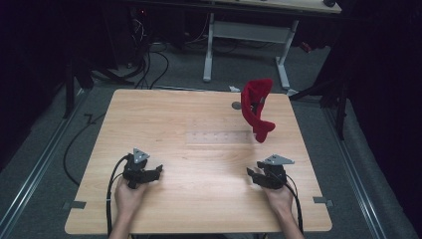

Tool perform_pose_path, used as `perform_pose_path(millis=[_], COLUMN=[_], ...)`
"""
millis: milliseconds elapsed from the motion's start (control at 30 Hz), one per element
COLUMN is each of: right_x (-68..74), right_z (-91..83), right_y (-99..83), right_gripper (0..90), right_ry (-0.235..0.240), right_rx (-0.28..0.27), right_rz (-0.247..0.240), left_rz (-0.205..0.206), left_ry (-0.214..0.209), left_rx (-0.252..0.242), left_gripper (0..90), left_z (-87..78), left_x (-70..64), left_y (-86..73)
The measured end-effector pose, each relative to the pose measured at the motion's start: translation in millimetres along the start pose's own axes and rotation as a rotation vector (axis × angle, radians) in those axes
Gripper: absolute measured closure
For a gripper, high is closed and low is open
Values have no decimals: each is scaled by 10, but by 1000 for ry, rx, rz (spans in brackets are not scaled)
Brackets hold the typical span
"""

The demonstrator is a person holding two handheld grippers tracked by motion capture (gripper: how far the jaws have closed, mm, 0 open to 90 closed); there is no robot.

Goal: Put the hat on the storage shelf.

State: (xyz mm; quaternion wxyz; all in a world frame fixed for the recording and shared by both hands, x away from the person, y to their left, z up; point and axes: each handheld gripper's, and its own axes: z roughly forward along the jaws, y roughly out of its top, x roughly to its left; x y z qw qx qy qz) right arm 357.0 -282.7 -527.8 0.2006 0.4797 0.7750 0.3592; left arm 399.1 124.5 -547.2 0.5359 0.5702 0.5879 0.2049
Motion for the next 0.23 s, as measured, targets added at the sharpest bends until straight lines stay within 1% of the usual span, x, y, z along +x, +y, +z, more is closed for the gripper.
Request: perform_pose_path(millis=[33, 100, 233], right_x=[8, 40, 48], right_z=[30, 51, 57], right_y=[-7, 5, 9], right_gripper=[449, 444, 433], right_ry=[-10, -39, -37], right_rx=[17, 29, 30], right_rz=[-5, -38, -38], left_rz=[-1, -1, -1], left_ry=[0, 0, 0], left_rx=[0, -1, -1], left_gripper=[267, 267, 267], left_z=[0, 1, 0], left_x=[0, -1, -1], left_y=[0, -1, -1])
